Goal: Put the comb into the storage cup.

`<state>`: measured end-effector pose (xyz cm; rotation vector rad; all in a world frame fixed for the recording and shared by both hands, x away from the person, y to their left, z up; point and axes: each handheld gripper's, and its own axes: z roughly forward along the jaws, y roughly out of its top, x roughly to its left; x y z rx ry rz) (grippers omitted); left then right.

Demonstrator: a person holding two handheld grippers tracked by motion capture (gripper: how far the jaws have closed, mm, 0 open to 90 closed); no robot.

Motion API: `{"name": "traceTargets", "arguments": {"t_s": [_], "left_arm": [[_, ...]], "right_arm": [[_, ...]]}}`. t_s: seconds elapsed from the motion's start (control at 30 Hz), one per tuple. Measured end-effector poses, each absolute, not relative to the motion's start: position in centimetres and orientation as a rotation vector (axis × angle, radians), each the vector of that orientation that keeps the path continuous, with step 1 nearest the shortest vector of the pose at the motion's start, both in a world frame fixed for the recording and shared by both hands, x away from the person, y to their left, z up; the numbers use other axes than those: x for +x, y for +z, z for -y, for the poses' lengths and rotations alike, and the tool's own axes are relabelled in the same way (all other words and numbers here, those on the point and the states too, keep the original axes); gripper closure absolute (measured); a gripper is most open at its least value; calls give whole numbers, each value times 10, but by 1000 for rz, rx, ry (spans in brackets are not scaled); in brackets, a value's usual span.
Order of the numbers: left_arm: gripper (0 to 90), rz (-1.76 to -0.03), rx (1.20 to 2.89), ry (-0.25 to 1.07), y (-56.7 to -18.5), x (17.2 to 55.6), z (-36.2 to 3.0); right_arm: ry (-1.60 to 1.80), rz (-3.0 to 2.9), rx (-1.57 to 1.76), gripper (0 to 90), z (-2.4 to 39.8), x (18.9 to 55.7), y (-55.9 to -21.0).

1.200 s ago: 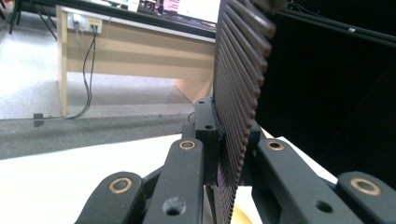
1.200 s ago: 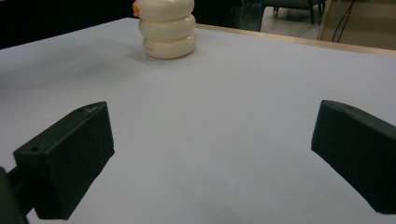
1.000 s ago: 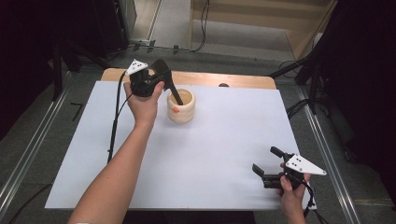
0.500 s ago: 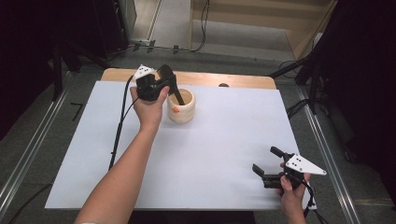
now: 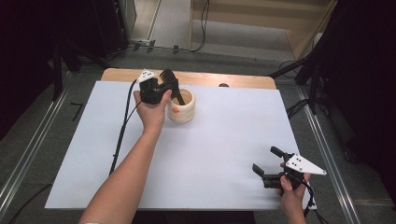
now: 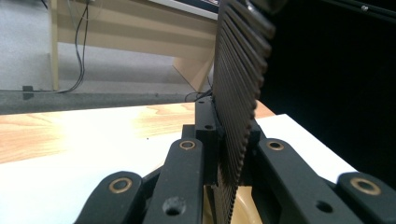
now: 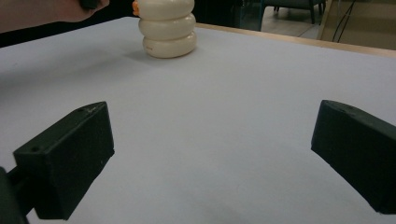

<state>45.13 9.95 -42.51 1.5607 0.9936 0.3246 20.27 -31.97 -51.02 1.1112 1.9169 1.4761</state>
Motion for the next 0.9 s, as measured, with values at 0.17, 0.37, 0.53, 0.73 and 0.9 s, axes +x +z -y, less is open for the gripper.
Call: {"name": "traceTargets", "arguments": {"t_s": [0.17,0.37,0.53,0.73,0.9], "left_arm": [[847,-1002,1558,312,-427,452,-98],[847,-1038,1534,299,-433,454,-100],[840,-1048,1528,270,-434,456,-104],[698,-1086,1552,239,-439,459,-110],[495,-1112,1567,255,-440,459,-113]], "right_arm": [[1475,-1917,1112,0,320,203,-510],[1476,-1915,1114,0,320,203,-510],[1474,-1917,1115,0,320,203,-511],[1476,-1916,1116,0,320,203,-511],[1479,-1917,1116,0,320,204,-511]]}}
